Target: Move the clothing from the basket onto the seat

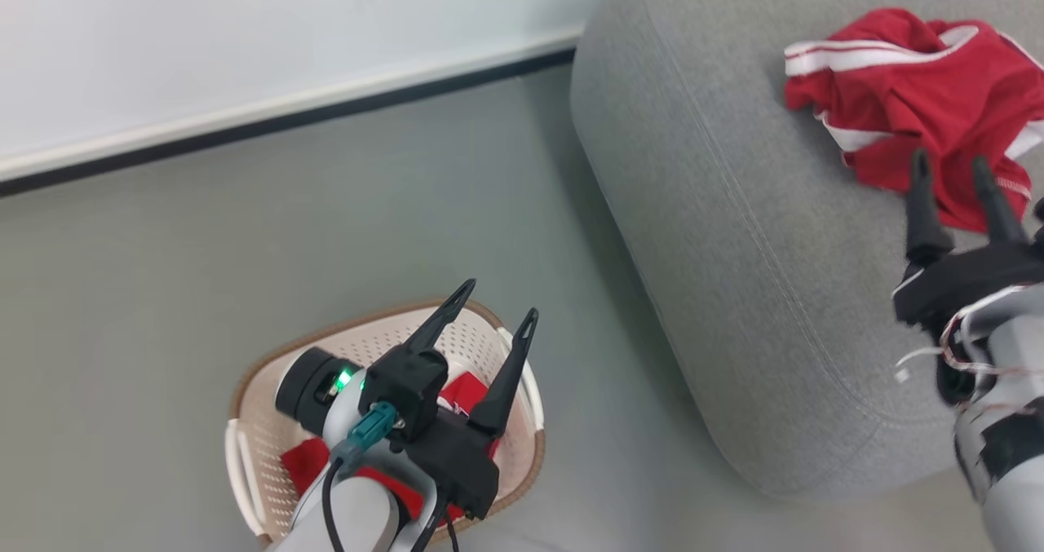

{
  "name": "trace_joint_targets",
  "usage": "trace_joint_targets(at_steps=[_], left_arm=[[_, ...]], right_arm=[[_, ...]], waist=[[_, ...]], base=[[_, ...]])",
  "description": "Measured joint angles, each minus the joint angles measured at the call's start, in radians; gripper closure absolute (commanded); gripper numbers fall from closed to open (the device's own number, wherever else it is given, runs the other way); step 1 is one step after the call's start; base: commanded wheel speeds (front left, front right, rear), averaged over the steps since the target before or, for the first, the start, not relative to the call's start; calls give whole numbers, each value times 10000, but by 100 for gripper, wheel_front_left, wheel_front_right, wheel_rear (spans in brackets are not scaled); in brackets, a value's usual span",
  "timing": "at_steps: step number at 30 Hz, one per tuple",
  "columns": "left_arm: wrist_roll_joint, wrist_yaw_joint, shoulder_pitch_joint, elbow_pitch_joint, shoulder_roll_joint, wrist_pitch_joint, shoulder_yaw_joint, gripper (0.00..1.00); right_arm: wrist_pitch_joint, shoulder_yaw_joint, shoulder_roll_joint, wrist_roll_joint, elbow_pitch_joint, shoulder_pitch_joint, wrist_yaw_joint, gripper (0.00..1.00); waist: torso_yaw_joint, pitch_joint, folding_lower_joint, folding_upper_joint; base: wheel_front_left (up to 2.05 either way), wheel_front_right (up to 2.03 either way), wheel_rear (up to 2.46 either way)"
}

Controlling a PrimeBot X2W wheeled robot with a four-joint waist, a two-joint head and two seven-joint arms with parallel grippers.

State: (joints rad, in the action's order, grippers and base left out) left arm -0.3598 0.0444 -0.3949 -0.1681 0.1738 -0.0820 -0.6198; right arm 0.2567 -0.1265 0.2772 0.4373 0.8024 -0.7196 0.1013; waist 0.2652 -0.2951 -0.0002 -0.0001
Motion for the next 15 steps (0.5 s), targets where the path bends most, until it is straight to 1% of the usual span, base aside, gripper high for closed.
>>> trace_joint_targets(at_steps=[4, 8, 12, 15], left_arm=[[-132, 198, 336, -161, -58, -180, 236, 0], [-255, 334, 640, -259, -56, -370, 568, 0], [-523, 476, 1001, -389, 0, -545, 1009, 0], [-644, 539, 1232, -451, 54, -688, 1306, 0]], right_arm=[[0, -180, -265, -169, -830, 746, 0, 0], [0, -278, -385, -372, -1668, 1561, -4, 0], [0, -443, -616, -527, -2449, 2294, -61, 0], [0, -550, -721, -671, -2984, 2818, -194, 0]], waist=[[-275, 399, -1, 0], [-599, 746, 0, 0], [-918, 1088, 0, 0], [-1139, 1351, 0, 0]], base=[[0, 0, 0], [0, 0, 0], [0, 0, 0], [0, 0, 0]])
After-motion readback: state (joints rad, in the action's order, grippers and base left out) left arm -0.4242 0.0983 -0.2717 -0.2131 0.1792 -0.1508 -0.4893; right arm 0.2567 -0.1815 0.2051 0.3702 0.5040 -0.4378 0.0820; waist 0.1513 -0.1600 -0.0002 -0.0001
